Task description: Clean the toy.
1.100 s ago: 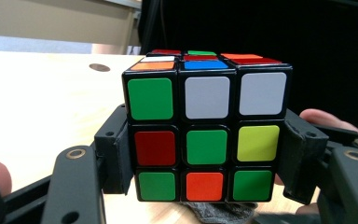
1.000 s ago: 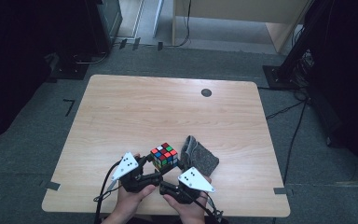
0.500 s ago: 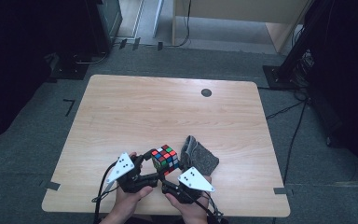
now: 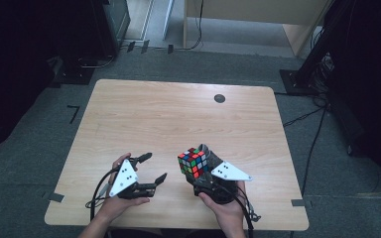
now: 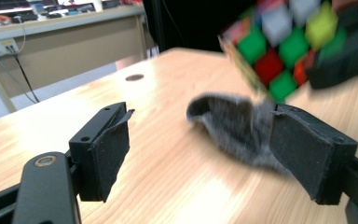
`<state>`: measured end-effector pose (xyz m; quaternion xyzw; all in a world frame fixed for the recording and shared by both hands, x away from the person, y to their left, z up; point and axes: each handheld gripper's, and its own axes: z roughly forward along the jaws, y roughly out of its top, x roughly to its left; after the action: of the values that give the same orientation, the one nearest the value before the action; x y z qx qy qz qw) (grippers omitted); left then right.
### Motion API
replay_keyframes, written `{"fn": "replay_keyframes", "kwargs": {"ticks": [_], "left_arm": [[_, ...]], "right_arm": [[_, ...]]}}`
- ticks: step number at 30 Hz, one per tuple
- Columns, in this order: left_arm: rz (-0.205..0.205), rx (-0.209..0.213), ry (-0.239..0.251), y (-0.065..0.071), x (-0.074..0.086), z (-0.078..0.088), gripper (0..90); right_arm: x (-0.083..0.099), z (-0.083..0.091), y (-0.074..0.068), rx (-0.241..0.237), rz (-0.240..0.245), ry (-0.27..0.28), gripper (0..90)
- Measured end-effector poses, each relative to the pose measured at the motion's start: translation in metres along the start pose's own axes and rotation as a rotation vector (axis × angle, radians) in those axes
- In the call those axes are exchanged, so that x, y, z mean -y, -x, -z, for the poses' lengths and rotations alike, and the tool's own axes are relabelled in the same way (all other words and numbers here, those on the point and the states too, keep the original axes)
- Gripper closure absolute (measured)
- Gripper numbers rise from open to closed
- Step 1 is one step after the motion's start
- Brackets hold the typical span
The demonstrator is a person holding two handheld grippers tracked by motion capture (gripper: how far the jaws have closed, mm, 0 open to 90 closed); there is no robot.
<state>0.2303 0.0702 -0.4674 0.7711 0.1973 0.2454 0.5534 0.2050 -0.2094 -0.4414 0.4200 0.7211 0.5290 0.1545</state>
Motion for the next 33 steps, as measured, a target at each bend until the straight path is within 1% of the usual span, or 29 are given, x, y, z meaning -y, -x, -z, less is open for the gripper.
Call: {"fn": "replay_keyframes", "kwargs": {"ticks": [2,3,4,5,8,10,13,16,19,22,23,24,25,26,27,28,30,31,33], "left_arm": [[-0.048,-0.013,-0.023,0.007,0.002,-0.005,21.0],[-0.063,-0.002,-0.030,0.010,0.002,-0.007,21.3],[-0.070,0.005,-0.032,0.011,0.003,-0.007,21.6],[-0.087,0.014,-0.035,0.014,0.003,-0.008,21.7],[-0.130,0.040,-0.041,0.019,0.003,-0.009,21.9],[-0.154,0.044,-0.041,0.023,0.002,-0.009,21.9],[-0.197,0.033,-0.042,0.027,0.000,-0.009,21.9],[-0.237,0.023,-0.041,0.030,-0.001,-0.009,21.9],[-0.286,0.014,-0.038,0.036,-0.002,-0.009,23.4],[-0.310,0.012,-0.022,0.041,-0.003,-0.009,25.2],[-0.320,0.009,-0.023,0.041,-0.003,-0.009,27.9],[-0.334,0.002,-0.020,0.042,-0.002,-0.009,28.4],[-0.356,-0.018,-0.019,0.043,-0.001,-0.009,29.8],[-0.361,-0.025,-0.028,0.043,-0.001,-0.009,32.5],[-0.355,-0.021,-0.031,0.043,-0.001,-0.010,33.1],[-0.354,-0.026,-0.039,0.043,-0.001,-0.010,33.2],[-0.339,-0.027,-0.054,0.041,0.000,-0.011,33.6],[-0.311,-0.021,-0.057,0.037,0.001,-0.011,33.6],[-0.262,-0.018,-0.058,0.031,0.002,-0.010,33.6]], "right_arm": [[-0.005,0.001,-0.002,-0.053,-0.013,-0.038,34.3],[-0.006,0.001,-0.004,-0.062,-0.009,-0.054,34.3],[-0.007,0.000,-0.008,-0.061,0.001,-0.068,34.3],[-0.008,0.000,-0.010,-0.063,0.002,-0.073,34.3],[-0.009,-0.003,-0.016,-0.090,-0.011,-0.095,34.2],[-0.009,-0.004,-0.019,-0.106,-0.015,-0.107,34.2],[-0.009,-0.007,-0.020,-0.134,-0.026,-0.131,34.2],[-0.008,-0.009,-0.022,-0.154,-0.032,-0.165,34.2],[-0.008,-0.012,-0.025,-0.170,-0.036,-0.189,34.2],[-0.007,-0.015,-0.027,-0.189,-0.034,-0.218,34.1],[-0.006,-0.016,-0.028,-0.192,-0.035,-0.230,34.2],[-0.006,-0.016,-0.028,-0.198,-0.042,-0.233,34.2],[-0.006,-0.017,-0.027,-0.198,-0.056,-0.236,34.0],[-0.005,-0.017,-0.026,-0.196,-0.069,-0.230,34.0],[-0.004,-0.017,-0.025,-0.196,-0.079,-0.214,33.6],[-0.004,-0.016,-0.024,-0.194,-0.080,-0.205,31.8],[-0.004,-0.013,-0.023,-0.197,-0.095,-0.180,24.5],[-0.006,-0.011,-0.021,-0.207,-0.108,-0.168,23.3],[-0.010,-0.004,-0.017,-0.215,-0.126,-0.115,21.6]]}}
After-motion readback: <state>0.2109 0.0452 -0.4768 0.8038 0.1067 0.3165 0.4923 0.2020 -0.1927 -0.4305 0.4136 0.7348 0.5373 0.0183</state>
